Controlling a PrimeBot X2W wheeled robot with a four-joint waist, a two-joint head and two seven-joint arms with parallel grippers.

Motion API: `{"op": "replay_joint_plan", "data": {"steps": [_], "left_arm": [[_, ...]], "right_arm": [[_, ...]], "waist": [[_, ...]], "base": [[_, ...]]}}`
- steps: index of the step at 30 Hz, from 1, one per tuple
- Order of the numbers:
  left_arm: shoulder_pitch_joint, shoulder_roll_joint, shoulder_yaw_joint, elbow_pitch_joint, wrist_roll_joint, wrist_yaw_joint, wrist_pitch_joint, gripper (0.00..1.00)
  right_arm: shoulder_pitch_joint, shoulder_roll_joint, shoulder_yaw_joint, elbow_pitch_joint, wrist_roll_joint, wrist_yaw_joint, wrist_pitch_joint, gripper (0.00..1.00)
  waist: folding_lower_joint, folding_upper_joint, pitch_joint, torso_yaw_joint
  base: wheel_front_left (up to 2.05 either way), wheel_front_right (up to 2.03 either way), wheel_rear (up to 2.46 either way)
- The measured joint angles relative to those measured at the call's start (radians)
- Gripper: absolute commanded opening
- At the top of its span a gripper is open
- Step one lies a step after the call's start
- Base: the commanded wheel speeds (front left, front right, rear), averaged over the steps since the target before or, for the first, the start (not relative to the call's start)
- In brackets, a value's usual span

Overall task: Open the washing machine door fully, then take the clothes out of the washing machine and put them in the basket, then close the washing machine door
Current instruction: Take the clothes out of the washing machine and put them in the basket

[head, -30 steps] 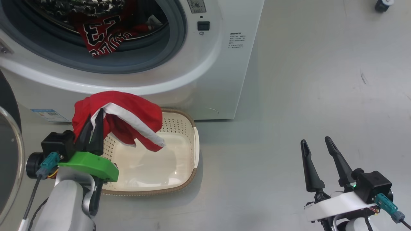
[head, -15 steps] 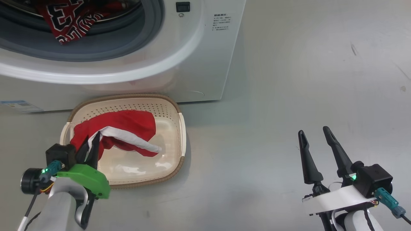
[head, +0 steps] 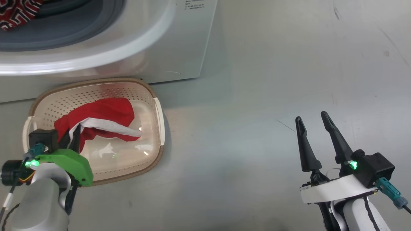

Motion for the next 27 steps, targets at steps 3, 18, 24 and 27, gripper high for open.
{"op": "replay_joint_plan", "data": {"steps": [3,18,24,27], "left_arm": [[-0.019,0.021,0.004,0.036,0.003,0.009,0.007,0.0],[-0.116,0.068,0.028,0.161,0.008,0.027,0.027,0.0],[-0.149,0.055,0.019,0.217,0.008,0.026,0.027,1.0],[-0.153,0.05,0.016,0.236,0.008,0.026,0.016,1.0]], "right_arm": [[-0.01,0.001,0.001,-0.004,0.0,0.0,0.0,1.0],[-0.027,0.019,0.024,0.001,0.0,0.0,0.0,1.0],[-0.032,0.021,0.016,0.01,0.0,-0.007,0.0,1.0],[-0.039,0.024,0.012,0.015,0.0,-0.009,0.0,1.0]], "waist": [[0.0,0.0,0.024,-0.024],[0.0,0.0,0.126,-0.125],[0.0,0.0,0.149,-0.148],[0.0,0.0,0.145,-0.146]], "base": [[0.0,0.0,0.0],[0.0,0.0,0.0],[0.0,0.0,0.0],[0.0,0.0,0.0]]}}
